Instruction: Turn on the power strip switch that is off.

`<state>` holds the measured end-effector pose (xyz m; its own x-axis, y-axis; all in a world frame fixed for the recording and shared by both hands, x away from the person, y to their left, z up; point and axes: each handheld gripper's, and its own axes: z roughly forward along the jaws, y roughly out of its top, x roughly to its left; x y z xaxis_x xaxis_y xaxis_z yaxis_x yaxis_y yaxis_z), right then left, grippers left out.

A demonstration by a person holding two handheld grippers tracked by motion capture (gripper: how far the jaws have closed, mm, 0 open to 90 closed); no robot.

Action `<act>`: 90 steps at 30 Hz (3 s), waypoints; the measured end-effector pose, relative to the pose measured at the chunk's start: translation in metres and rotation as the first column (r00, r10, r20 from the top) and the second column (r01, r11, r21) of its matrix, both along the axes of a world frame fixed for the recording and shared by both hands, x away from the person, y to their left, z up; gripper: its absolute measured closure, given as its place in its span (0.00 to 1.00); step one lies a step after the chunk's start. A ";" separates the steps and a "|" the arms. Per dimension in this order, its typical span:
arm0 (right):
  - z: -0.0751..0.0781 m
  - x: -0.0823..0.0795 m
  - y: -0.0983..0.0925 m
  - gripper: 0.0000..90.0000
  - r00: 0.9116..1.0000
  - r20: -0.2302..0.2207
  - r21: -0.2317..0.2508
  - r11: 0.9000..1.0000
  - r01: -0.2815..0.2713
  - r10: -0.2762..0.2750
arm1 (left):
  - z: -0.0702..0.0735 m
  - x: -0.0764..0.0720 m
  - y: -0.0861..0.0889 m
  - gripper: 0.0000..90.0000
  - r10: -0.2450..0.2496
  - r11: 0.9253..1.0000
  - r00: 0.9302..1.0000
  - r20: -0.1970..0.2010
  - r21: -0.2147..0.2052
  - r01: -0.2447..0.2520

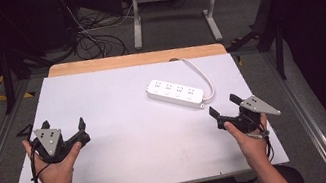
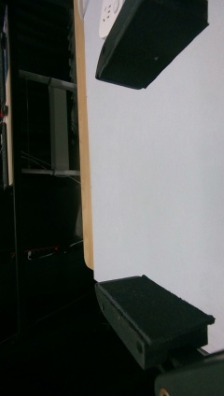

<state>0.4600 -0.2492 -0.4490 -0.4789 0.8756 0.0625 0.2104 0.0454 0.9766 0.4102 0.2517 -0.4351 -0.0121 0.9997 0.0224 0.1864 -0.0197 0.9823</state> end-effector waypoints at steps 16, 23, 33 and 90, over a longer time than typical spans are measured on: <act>0.000 -0.001 -0.001 0.09 1.000 0.000 -0.004 1.000 0.006 -0.006 | 0.000 0.001 -0.001 0.04 -0.008 1.000 1.000 -0.002 0.004 0.008; 0.000 -0.001 -0.002 0.09 1.000 -0.001 -0.005 1.000 0.006 -0.006 | 0.000 0.001 0.000 0.04 -0.008 1.000 1.000 -0.005 0.002 0.008; 0.001 -0.002 -0.002 0.29 1.000 0.005 -0.010 1.000 -0.014 0.014 | 0.000 0.001 -0.001 0.05 -0.010 1.000 1.000 -0.005 0.005 0.010; 0.044 0.002 0.035 1.00 0.976 -0.172 -0.163 0.974 -0.158 0.130 | -0.001 0.001 -0.001 0.07 -0.023 1.000 1.000 -0.015 0.018 0.024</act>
<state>0.4616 -0.2143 -0.4047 -0.5969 0.8023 0.0007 0.3416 0.2534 0.9050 0.4116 0.2511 -0.4365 0.0117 0.9991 0.0404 0.2002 -0.0420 0.9789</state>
